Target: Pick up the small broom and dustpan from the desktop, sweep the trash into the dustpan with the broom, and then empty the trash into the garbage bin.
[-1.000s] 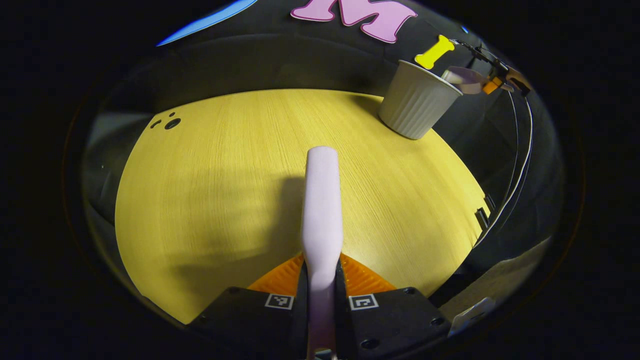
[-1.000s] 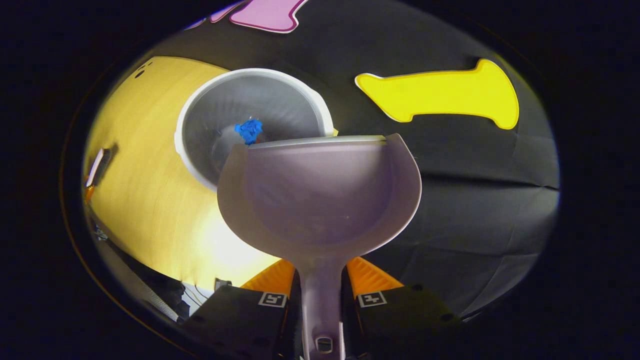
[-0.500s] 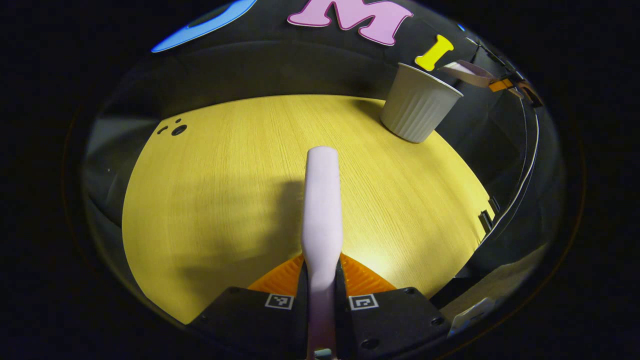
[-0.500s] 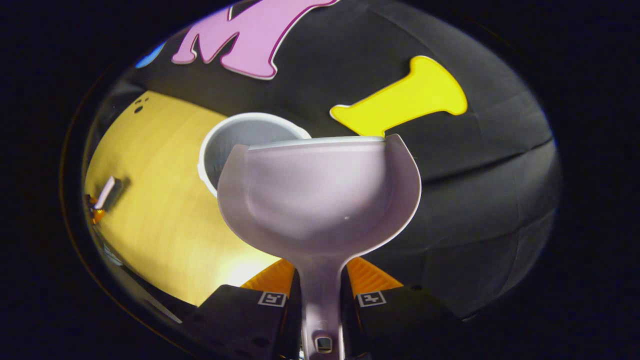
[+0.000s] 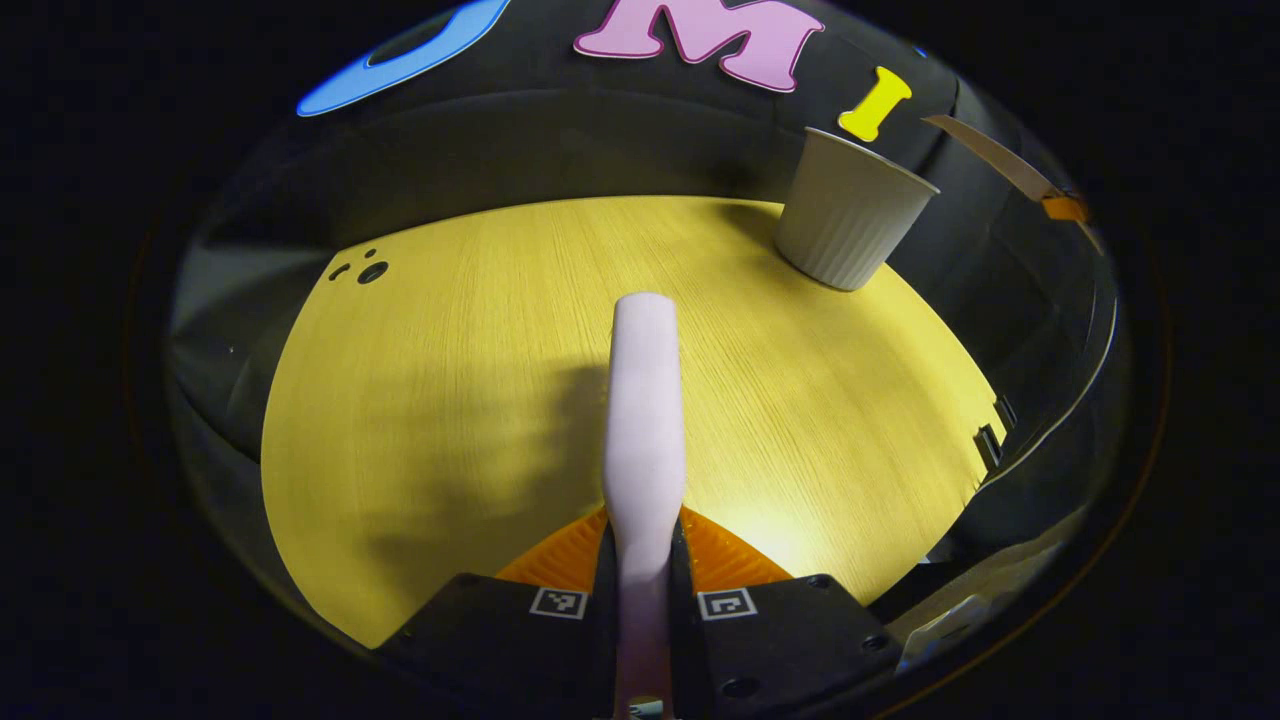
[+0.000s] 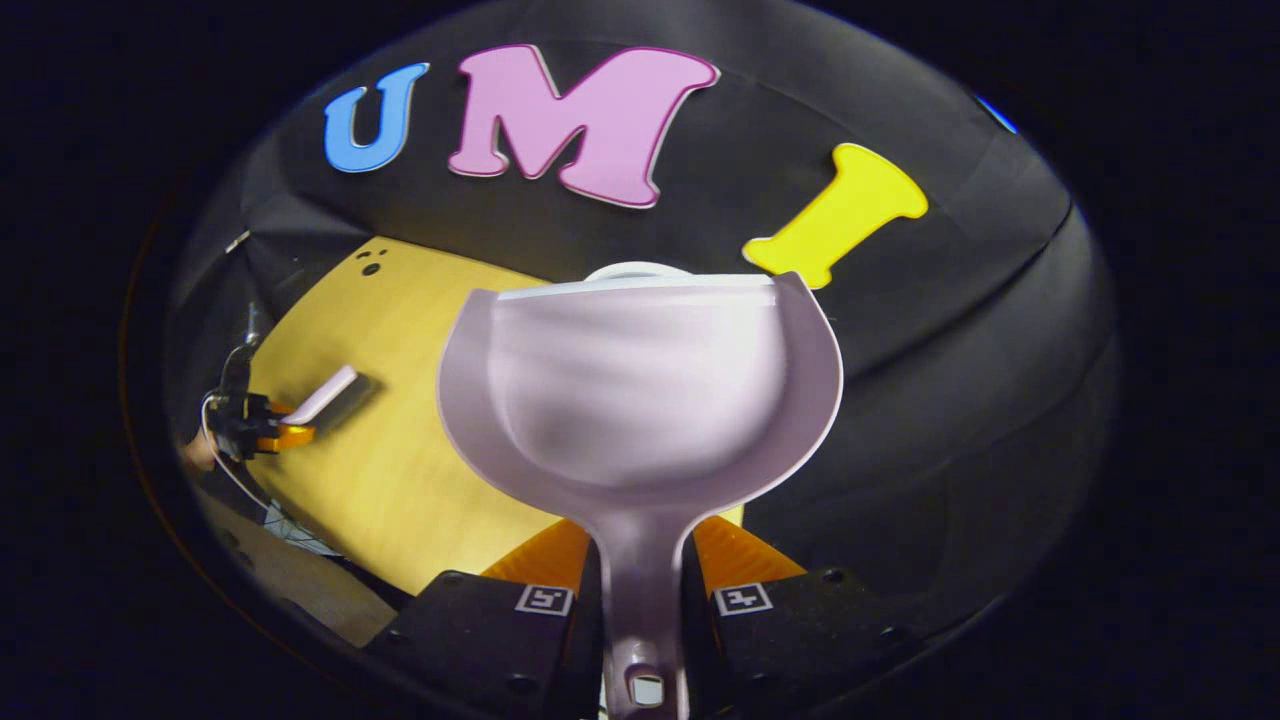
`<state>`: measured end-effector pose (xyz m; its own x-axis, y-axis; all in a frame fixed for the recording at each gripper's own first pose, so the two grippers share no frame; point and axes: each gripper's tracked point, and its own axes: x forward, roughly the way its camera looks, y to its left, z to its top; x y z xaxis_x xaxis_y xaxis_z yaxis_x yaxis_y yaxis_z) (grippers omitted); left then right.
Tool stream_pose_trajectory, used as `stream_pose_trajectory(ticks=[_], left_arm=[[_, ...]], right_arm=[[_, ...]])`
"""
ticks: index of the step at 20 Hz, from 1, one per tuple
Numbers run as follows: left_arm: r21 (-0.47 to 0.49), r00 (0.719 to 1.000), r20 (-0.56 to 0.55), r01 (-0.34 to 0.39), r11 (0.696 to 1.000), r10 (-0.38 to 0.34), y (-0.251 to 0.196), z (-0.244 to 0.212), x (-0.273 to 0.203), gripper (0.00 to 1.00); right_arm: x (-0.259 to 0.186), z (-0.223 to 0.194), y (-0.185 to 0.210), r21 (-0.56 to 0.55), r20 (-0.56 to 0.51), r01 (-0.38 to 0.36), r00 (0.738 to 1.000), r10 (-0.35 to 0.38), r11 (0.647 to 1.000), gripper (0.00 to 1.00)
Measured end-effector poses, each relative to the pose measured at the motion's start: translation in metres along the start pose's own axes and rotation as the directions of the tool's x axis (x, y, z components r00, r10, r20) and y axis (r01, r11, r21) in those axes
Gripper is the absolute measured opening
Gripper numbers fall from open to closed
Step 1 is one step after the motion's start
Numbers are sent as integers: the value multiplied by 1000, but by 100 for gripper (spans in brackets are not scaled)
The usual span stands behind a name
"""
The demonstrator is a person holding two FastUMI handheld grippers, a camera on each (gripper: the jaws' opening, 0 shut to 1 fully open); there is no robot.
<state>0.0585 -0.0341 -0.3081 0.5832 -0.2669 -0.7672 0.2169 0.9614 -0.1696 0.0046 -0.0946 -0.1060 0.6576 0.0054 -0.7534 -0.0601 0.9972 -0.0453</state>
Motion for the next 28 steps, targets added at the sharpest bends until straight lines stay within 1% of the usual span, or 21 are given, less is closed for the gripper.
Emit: stream_pose_trajectory(ticks=[1,4,5,6,10,11,12,13,14,15,17,19,20,22,24,25,28], left_arm=[[4,1000,2,-8,1000,8,1,2,1,26],[22,999,-3,-35,999,35,6,5,3,26],[24,999,-5,-41,999,41,7,5,4,26],[24,999,-8,-45,999,45,7,6,5,24],[28,997,-19,-68,997,68,9,6,12,26],[38,997,-24,-77,996,78,10,6,16,24],[52,996,-30,-87,995,88,11,4,19,25],[67,995,-34,-94,993,96,11,2,20,24],[81,994,-39,-100,992,104,11,1,22,26],[90,993,-40,-107,990,111,12,1,27,24],[99,991,-41,-119,988,124,16,3,38,26],[96,989,-48,-133,986,138,19,4,48,24],[96,988,-50,-140,985,145,20,5,51,26],[103,986,-54,-152,983,158,22,4,57,24],[110,984,-62,-159,981,167,24,2,63,26],[110,983,-66,-162,981,170,24,1,65,26],[107,982,-73,-165,980,174,25,-1,71,28]], right_arm=[[2,-12,18,7,-13,-37,999,37,999,36],[17,-51,70,41,-54,-129,990,131,991,36],[25,-63,85,55,-62,-148,986,152,987,34],[35,-76,99,67,-78,-162,983,167,985,36],[77,-124,154,89,-113,-196,972,205,977,36],[92,-138,167,91,-132,-207,967,218,974,36],[106,-149,176,90,-147,-210,964,221,974,36],[117,-160,181,83,-167,-209,961,220,974,37],[128,-169,181,80,-182,-202,960,213,976,37],[137,-178,181,88,-198,-196,957,210,977,37],[152,-192,187,128,-212,-190,953,214,973,36],[161,-203,192,155,-225,-187,950,219,970,36],[163,-207,190,161,-225,-179,951,213,971,37],[166,-208,193,183,-225,-166,952,206,969,36],[166,-211,194,217,-231,-165,949,215,962,39],[165,-212,193,231,-226,-168,949,221,958,36],[167,-216,193,223,-229,-169,948,220,960,37]])
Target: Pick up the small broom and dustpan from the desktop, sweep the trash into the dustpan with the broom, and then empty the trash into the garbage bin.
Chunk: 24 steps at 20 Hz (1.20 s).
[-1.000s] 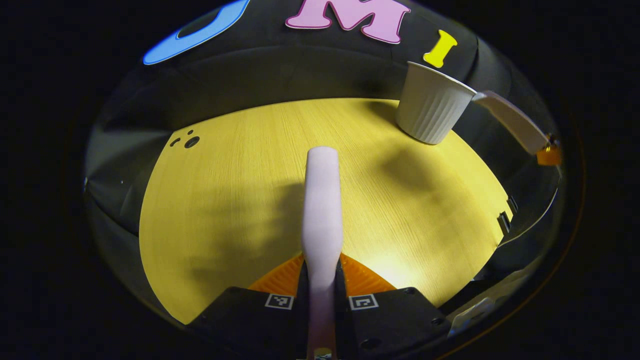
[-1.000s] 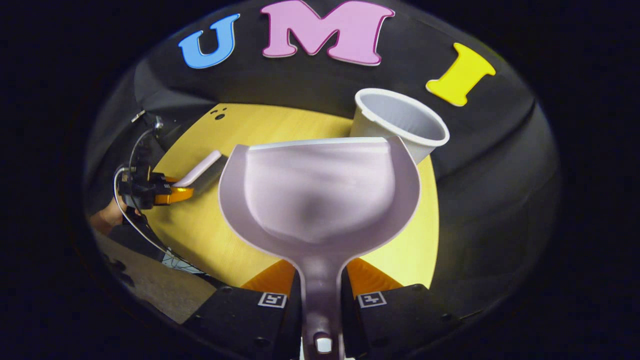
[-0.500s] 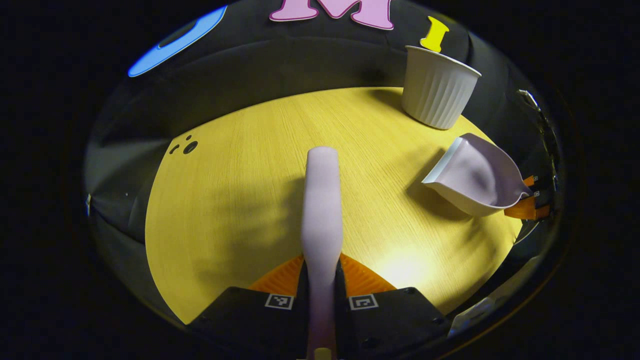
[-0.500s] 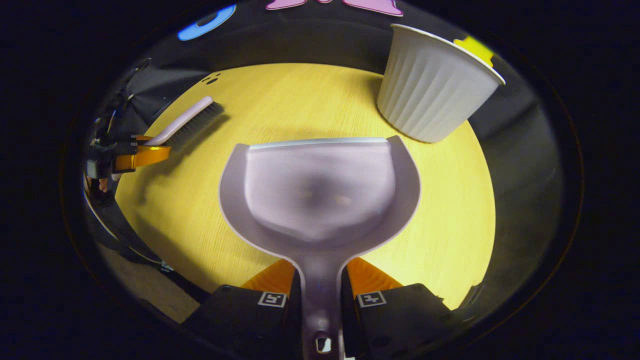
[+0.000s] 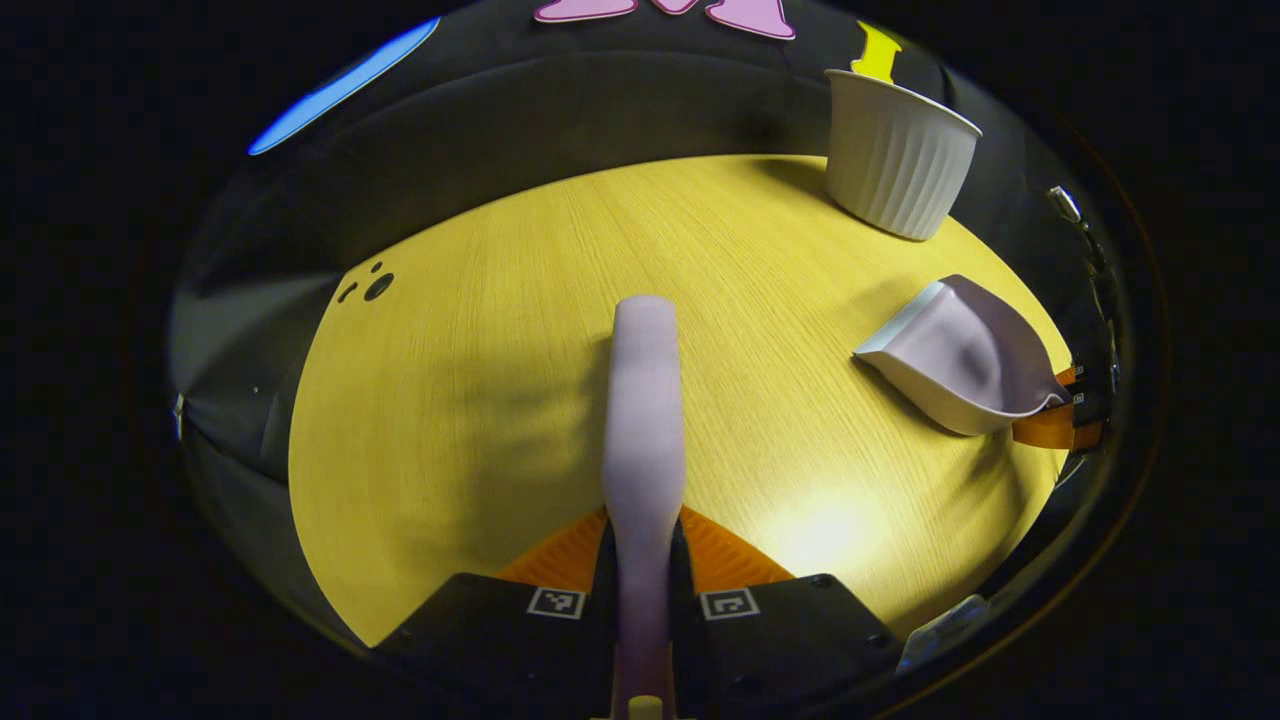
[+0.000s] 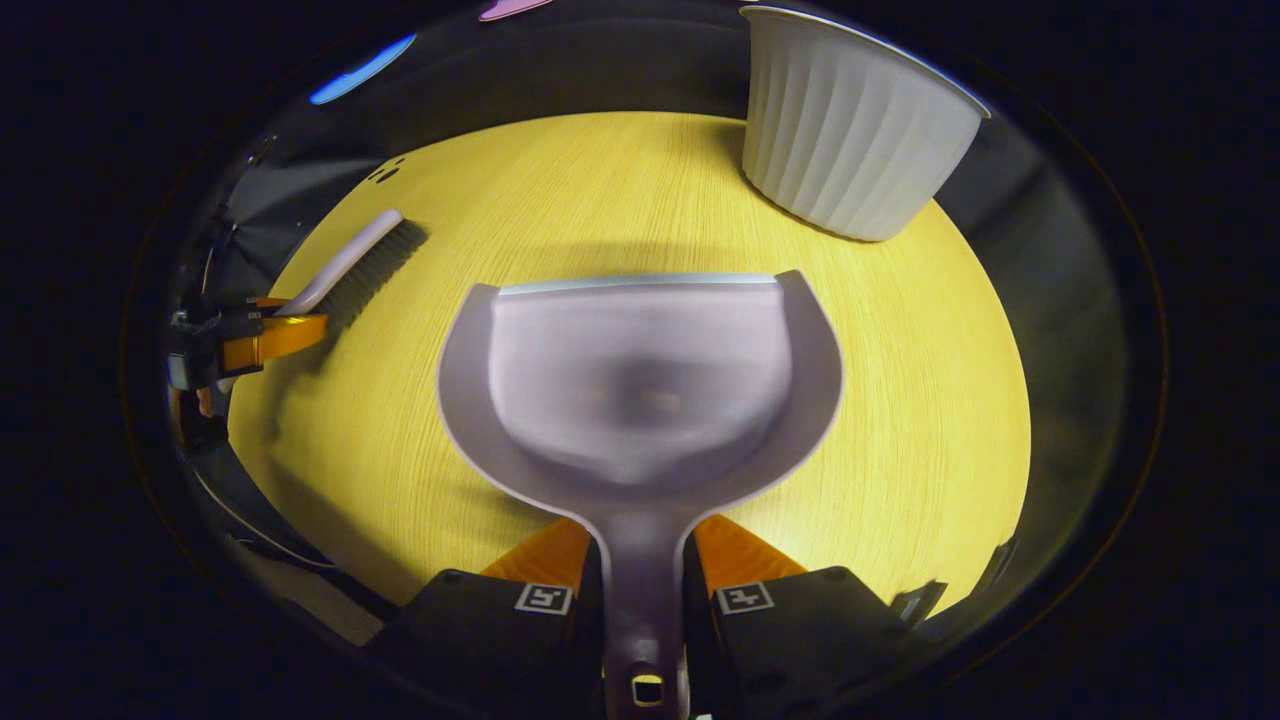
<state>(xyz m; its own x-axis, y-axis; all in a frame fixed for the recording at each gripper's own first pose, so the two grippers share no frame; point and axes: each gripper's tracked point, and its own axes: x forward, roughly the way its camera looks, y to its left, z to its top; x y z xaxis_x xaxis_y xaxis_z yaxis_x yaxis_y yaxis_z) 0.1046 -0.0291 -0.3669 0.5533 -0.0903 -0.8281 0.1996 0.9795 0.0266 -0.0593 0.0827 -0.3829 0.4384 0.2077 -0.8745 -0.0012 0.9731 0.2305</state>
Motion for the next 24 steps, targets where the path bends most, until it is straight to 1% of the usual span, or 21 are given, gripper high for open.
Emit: stream_pose_trajectory(ticks=[1,2,3,4,5,6,7,8,12,15,16,18,20,22,24], left_arm=[[2,1000,2,-4,1000,4,1,-1,1,28],[6,1000,1,-11,1000,11,2,0,1,30],[13,1000,1,-22,1000,22,4,1,0,27],[21,1000,-1,-28,999,28,5,1,0,31],[27,999,0,-32,999,32,5,0,1,25],[32,999,2,-38,999,38,6,0,0,32],[38,999,8,-44,998,44,7,-1,-3,33],[41,999,16,-47,998,46,7,0,-6,33],[49,996,61,-67,997,64,7,0,-35,33],[30,989,127,-74,997,70,4,7,-66,33],[15,985,155,-74,997,71,2,13,-79,33],[-27,971,232,-58,998,63,-4,30,-104,33],[-79,946,322,-18,997,43,-11,55,-131,33],[-120,904,427,29,992,25,-13,85,-158,33],[-134,848,529,64,989,17,-13,119,-191,33]], right_arm=[[1,-2,-1,-10,-7,2,1000,-2,1000,37],[2,-6,-3,-18,-17,0,1000,0,1000,38],[3,-8,-2,-21,-23,-7,1000,6,1000,39],[1,-8,0,-21,-31,-15,999,15,1000,36],[1,-9,2,-19,-33,-26,999,25,999,40],[0,-8,3,-17,-31,-33,999,32,999,36],[-4,-8,4,-13,-28,-40,999,40,999,42],[-9,-6,5,-9,-21,-48,999,48,999,43],[-50,4,1,-2,44,-79,996,79,997,43],[-89,19,-1,4,134,-91,987,89,996,42],[-101,25,-2,2,171,-84,982,82,997,42],[-126,47,0,-18,270,-73,960,75,997,42],[-153,71,5,-42,373,-59,925,70,997,42],[-183,98,14,-71,475,-51,877,79,996,41],[-212,126,22,-91,560,-42,824,86,995,41]])
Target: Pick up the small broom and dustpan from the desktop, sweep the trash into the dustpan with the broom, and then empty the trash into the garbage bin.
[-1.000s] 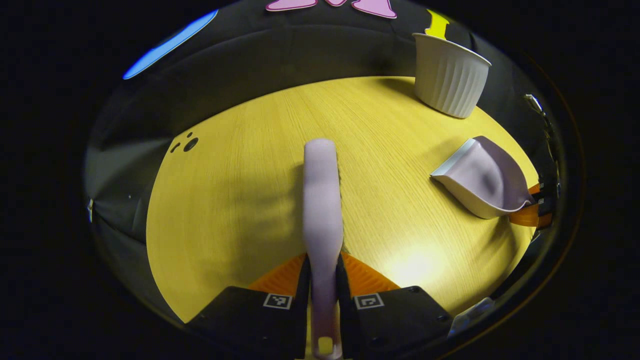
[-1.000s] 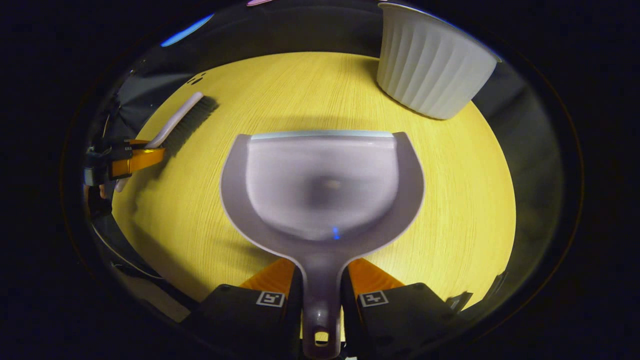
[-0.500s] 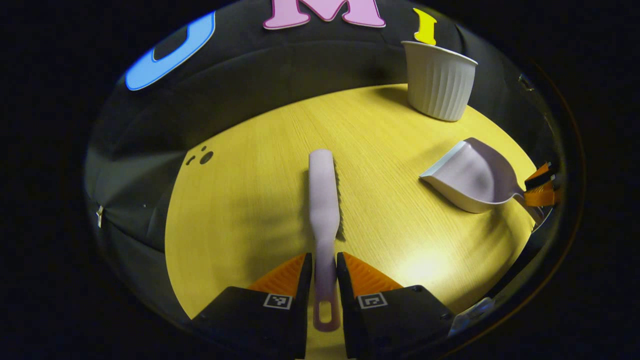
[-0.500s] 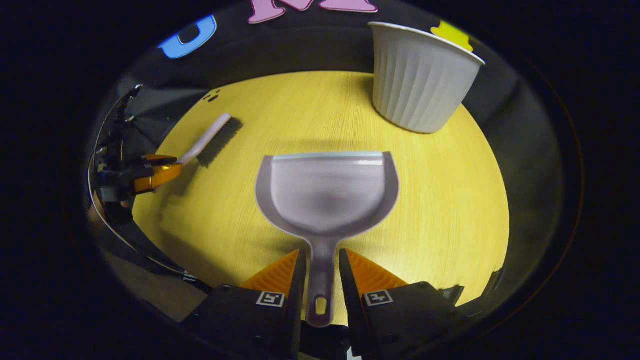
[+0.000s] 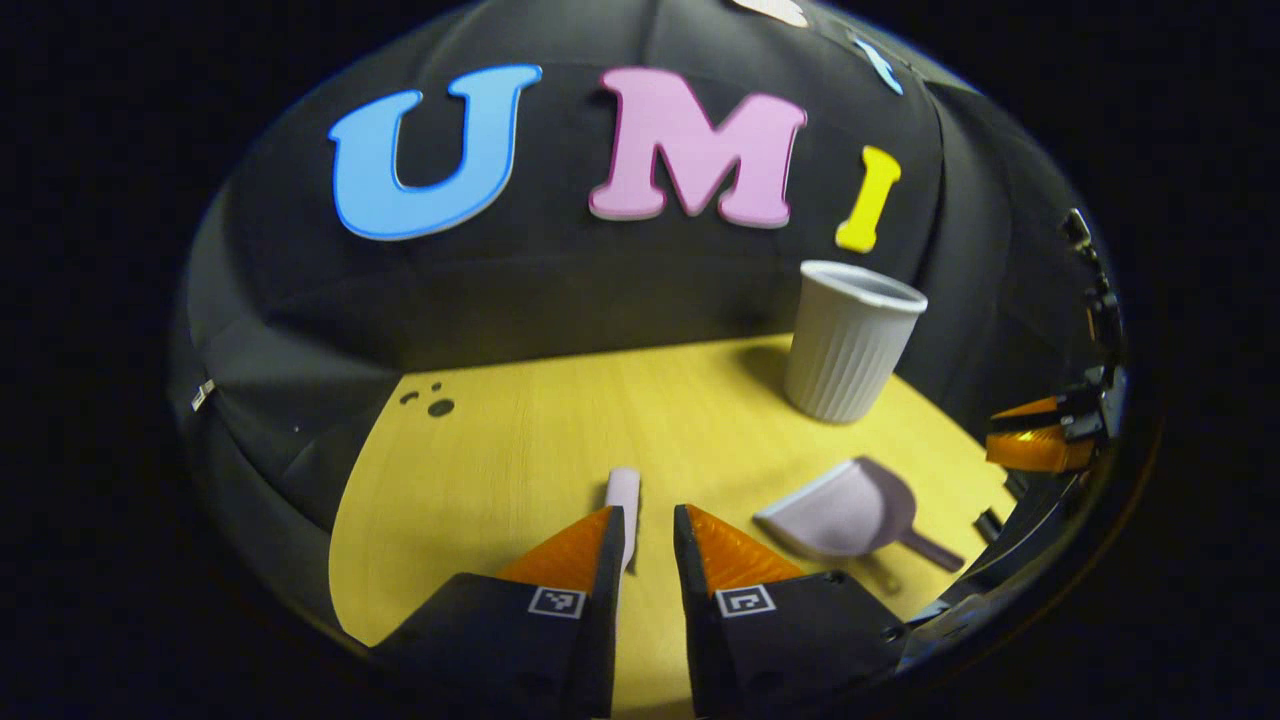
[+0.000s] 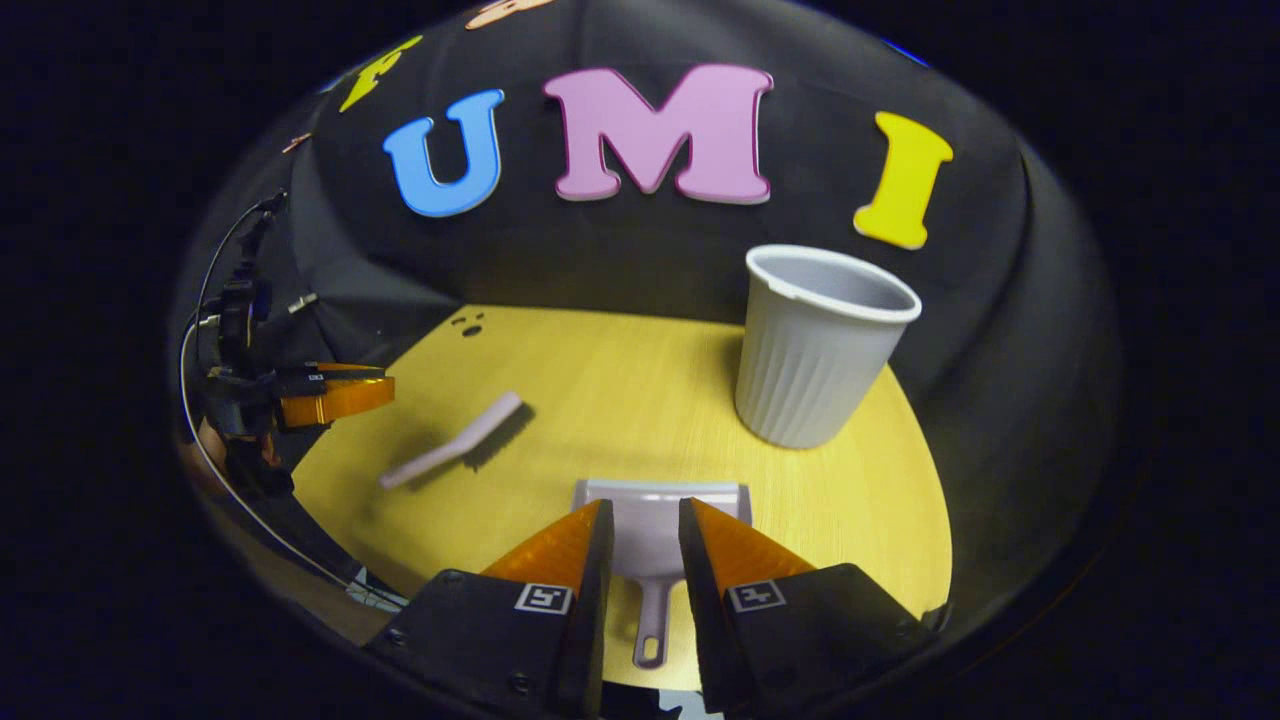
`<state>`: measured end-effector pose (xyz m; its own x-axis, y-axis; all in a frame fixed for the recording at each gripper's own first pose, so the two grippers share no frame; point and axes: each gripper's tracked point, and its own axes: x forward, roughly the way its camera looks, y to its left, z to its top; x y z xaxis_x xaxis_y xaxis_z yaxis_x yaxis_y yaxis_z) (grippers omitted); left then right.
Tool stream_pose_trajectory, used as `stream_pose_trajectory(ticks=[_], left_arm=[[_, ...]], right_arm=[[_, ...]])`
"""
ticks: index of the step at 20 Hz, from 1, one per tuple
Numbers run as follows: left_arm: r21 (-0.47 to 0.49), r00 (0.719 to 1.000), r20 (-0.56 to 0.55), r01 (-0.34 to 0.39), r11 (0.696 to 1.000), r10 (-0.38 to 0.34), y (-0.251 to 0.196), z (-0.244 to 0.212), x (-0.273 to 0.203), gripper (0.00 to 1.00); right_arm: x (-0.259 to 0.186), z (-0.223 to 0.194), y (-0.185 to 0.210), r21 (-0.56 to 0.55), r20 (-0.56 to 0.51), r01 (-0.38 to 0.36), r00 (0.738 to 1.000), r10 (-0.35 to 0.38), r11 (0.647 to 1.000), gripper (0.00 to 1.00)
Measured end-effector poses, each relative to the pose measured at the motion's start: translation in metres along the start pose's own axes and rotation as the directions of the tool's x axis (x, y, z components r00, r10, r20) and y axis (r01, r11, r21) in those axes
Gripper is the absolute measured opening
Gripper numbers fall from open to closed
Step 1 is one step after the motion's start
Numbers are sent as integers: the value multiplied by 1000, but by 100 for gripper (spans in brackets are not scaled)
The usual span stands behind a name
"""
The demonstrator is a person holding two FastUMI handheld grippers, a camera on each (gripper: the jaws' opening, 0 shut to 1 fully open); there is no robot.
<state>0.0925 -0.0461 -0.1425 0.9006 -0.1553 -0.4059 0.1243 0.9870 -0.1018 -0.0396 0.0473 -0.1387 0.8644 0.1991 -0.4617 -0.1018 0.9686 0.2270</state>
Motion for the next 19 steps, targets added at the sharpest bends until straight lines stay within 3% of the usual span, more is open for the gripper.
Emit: stream_pose_trajectory(ticks=[4,7,19], left_arm=[[22,980,200,11,1000,-15,-4,75,-33,33],[67,957,290,3,998,-22,-7,103,-56,33],[72,962,264,56,996,-73,2,76,-68,34]], right_arm=[[-18,59,10,-38,143,7,990,-1,999,40],[-33,91,17,-76,248,44,969,-24,996,40],[-32,97,51,-31,268,95,960,-83,995,36]])
